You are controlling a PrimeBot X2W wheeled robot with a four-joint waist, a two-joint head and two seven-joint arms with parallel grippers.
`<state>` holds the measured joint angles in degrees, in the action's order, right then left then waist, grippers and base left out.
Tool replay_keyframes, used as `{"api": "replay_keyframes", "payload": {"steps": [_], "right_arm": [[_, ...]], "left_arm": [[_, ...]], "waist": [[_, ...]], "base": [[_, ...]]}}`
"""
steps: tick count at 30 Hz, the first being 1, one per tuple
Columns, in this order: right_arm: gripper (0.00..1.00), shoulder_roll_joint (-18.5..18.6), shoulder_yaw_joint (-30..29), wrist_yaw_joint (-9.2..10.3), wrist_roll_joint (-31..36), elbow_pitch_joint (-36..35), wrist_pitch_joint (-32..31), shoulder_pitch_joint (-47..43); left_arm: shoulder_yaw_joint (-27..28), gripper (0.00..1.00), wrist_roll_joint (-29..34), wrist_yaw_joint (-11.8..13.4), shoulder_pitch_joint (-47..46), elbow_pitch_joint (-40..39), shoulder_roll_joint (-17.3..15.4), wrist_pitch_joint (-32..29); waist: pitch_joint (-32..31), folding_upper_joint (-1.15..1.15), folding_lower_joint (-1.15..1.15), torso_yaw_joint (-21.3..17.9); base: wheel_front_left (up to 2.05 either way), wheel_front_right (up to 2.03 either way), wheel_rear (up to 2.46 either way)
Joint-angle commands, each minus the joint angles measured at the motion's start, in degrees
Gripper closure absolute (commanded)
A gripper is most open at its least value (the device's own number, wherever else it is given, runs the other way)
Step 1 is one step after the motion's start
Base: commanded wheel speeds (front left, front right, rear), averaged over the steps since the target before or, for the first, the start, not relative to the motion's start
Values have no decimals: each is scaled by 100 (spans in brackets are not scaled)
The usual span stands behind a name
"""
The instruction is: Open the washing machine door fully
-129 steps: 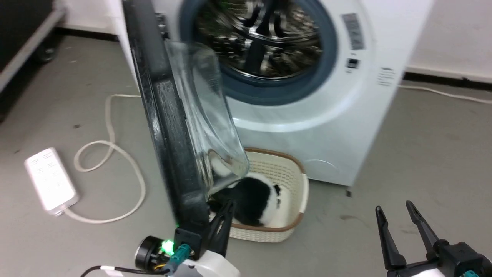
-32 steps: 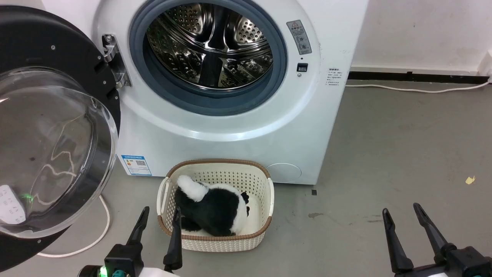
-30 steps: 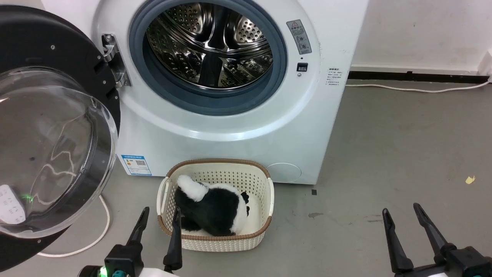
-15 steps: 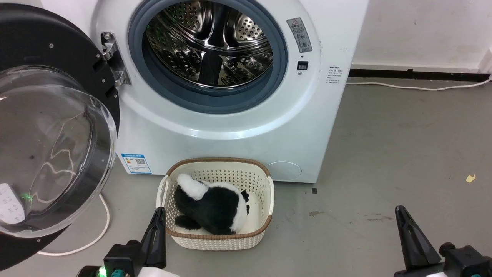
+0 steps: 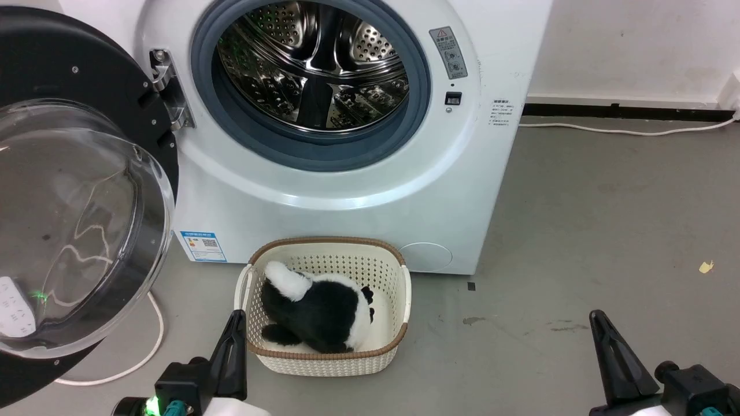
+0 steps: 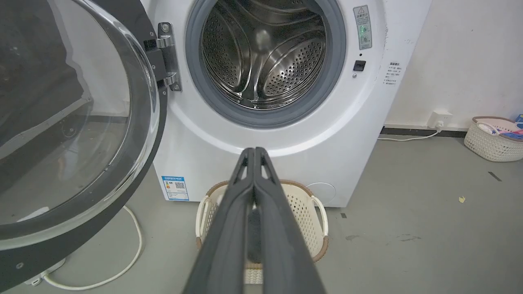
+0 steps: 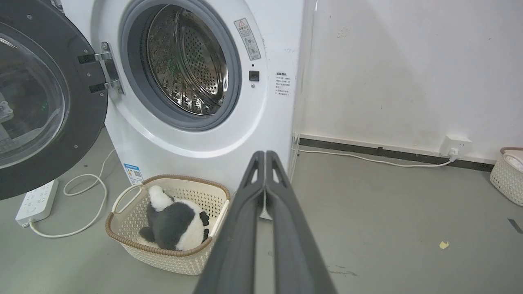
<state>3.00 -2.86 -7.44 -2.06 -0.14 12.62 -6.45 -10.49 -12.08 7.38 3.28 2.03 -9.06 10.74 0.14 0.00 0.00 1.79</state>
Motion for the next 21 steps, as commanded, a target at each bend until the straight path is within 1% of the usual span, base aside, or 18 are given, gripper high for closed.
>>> {"api": "replay_keyframes", "payload": {"steps": [1,21], "right_arm": [[100,-3,16,-1,21,3,-52,99],[100,-5,74,-2,61,6,-312,216]], "left_arm": [[30,100,78,-44,-57,-18,44,-37],[249,100,320,-193,-115,-58,168,-259]], "waist": [[0,0,0,-3],[-3,0,0,-41]], "base": [[0,0,0],[0,0,0]]}}
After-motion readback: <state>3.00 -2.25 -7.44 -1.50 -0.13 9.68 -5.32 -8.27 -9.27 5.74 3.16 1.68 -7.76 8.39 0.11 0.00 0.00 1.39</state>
